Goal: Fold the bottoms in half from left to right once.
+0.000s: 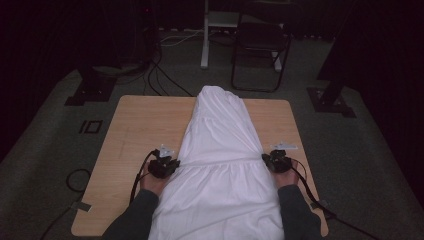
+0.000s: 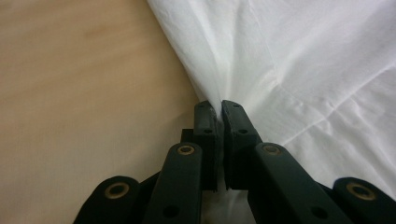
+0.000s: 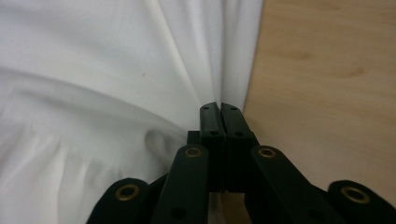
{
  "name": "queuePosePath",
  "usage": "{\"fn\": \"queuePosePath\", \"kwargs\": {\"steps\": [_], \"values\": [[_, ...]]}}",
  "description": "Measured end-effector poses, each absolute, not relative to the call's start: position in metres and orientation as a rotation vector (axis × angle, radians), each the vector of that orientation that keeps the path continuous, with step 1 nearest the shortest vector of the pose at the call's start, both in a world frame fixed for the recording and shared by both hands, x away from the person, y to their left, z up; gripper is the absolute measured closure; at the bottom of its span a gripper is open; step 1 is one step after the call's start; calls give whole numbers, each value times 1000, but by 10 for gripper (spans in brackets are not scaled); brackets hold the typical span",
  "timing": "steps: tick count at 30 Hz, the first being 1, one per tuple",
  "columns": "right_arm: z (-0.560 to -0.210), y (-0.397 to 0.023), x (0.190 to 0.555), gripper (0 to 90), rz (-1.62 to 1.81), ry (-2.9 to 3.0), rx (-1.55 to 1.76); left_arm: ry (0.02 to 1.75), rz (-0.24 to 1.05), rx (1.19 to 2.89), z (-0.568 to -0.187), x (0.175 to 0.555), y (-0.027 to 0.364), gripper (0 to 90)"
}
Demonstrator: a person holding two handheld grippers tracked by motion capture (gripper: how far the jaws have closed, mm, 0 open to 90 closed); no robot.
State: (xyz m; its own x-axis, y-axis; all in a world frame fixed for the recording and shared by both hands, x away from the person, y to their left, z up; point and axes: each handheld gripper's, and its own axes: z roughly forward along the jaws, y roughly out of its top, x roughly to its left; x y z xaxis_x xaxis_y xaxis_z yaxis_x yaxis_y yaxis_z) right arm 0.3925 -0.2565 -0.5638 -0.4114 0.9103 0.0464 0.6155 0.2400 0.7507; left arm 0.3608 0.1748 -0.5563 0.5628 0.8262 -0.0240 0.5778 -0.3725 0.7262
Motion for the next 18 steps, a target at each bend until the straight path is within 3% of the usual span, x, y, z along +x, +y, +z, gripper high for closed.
{"fn": "queuePosePath", "kwargs": {"steps": [9,10,14,18], "values": [[-566,-262,321,882,1054,2226,1353,1071,428,2097,-560,301,192,846],[-565,-262,318,854,1049,2239,1354,1065,437,2102,-560,301,191,846],[-552,-262,321,582,1065,2230,1281,1065,421,2083,-562,305,191,837],[-532,-259,351,547,1175,2188,1249,1066,428,2067,-563,304,191,837]]}}
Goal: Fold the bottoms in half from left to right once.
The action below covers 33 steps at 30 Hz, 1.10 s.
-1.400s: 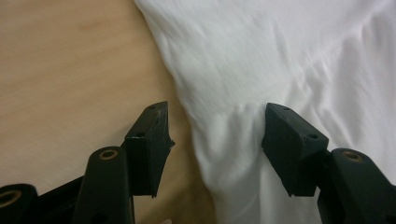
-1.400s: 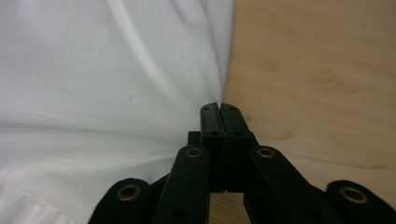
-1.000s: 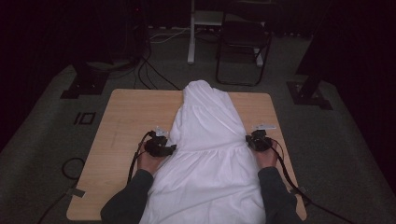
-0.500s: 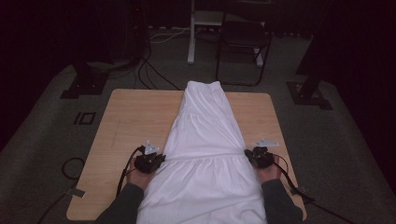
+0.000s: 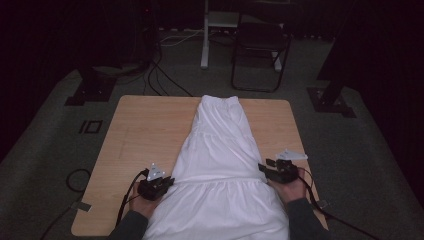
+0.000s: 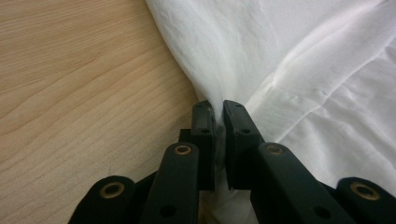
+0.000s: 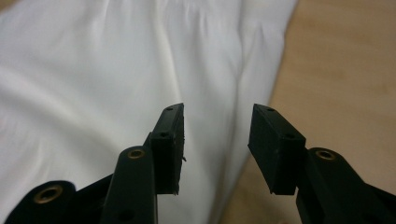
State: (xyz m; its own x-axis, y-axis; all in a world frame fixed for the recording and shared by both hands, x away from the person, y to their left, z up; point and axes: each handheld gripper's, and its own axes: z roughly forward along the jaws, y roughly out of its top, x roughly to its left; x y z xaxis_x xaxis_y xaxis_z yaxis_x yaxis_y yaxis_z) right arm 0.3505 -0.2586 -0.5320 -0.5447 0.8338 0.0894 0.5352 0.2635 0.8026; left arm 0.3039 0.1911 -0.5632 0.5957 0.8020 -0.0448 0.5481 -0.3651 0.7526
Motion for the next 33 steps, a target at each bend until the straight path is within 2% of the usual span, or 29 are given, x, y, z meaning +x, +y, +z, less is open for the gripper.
{"fn": "queuePosePath", "kwargs": {"steps": [2,4,9,13,14,16,17,23,28,33], "values": [[-529,-256,361,551,1189,2189,1251,1065,431,2068,-563,304,191,835],[-526,-244,394,574,1203,2191,1252,1069,437,2060,-564,303,191,823],[-535,-220,442,547,1157,2221,1280,1067,437,2050,-565,303,191,786],[-545,-201,462,521,1104,2269,1270,1050,445,2061,-565,302,189,675],[-548,-197,465,547,1093,2286,1269,1046,454,2062,-565,302,188,637],[-551,-192,468,791,1029,2324,1265,1045,459,2069,-565,301,187,597],[-549,-191,467,880,975,2297,1253,1041,461,2071,-565,301,186,580],[-522,-215,461,891,886,1999,1298,1041,456,2074,-565,299,187,551],[-543,-226,467,882,876,2043,1406,1046,399,2091,-560,303,187,525],[-556,-226,470,879,912,2064,1456,1003,459,2025,-529,323,183,490]]}}
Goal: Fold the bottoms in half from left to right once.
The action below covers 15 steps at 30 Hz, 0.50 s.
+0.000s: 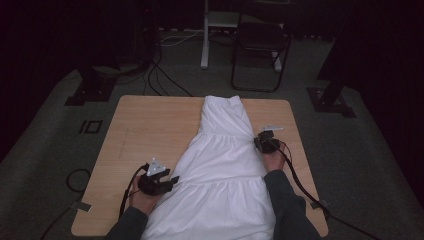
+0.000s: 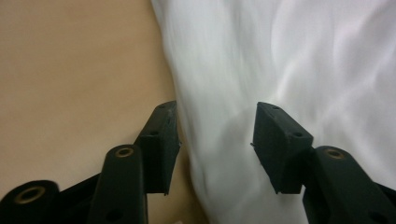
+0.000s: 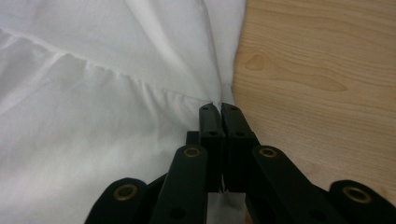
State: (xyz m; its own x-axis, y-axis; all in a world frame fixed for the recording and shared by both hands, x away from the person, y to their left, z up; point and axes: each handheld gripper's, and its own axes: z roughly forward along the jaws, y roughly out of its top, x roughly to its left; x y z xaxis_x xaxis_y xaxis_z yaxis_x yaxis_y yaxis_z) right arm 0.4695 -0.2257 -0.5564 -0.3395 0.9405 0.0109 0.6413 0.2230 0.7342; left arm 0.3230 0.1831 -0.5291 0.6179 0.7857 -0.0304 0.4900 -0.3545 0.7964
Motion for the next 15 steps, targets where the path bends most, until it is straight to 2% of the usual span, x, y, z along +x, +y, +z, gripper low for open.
{"fn": "queuePosePath", "kwargs": {"steps": [2,3,5,9,11,12,13,15], "values": [[-556,-225,470,877,906,2071,1457,986,478,2017,-522,331,178,468],[-556,-225,470,874,901,2078,1447,966,518,2030,-511,351,164,468],[-556,-227,471,856,916,2075,1465,980,516,2034,-509,373,149,460],[-557,-228,470,833,920,2070,1463,1055,486,2127,-537,407,123,467],[-557,-230,471,835,942,2070,1472,1095,484,2144,-553,410,120,557],[-558,-231,470,843,951,2070,1475,1096,473,2120,-554,409,122,624],[-558,-232,469,855,956,2072,1475,1099,469,2115,-554,406,126,728],[-558,-232,466,860,967,2081,1471,1081,476,2131,-554,399,130,810]]}}
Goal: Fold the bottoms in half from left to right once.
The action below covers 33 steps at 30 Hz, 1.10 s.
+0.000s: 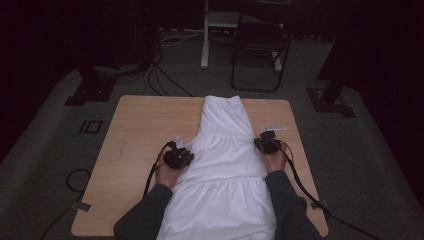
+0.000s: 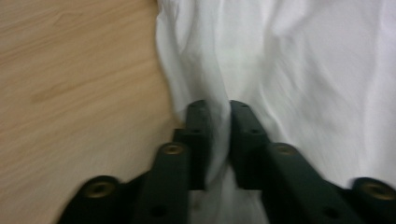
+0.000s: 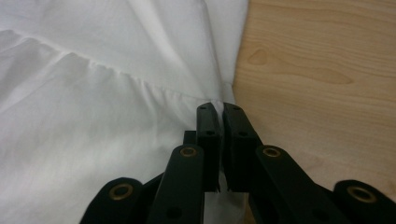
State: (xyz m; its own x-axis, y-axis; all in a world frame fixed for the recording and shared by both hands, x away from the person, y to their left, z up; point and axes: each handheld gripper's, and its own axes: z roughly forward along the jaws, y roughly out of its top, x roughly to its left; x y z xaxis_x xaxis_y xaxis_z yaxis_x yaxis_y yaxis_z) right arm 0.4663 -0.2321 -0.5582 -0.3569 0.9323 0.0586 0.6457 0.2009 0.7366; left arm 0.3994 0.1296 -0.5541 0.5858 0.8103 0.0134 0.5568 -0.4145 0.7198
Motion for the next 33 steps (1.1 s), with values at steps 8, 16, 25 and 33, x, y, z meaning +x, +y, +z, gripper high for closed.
{"fn": "queuePosePath", "kwargs": {"steps": [8,16,25,33], "values": [[-559,-227,405,861,977,2192,1355,1050,468,2110,-560,334,155,822],[-561,-232,350,852,1025,2282,1308,1031,461,2114,-562,288,168,813],[-518,-226,384,576,1145,2199,1242,1020,476,2098,-564,289,167,798],[-517,-196,461,547,1289,2237,1369,1020,488,2089,-565,288,167,794]]}}
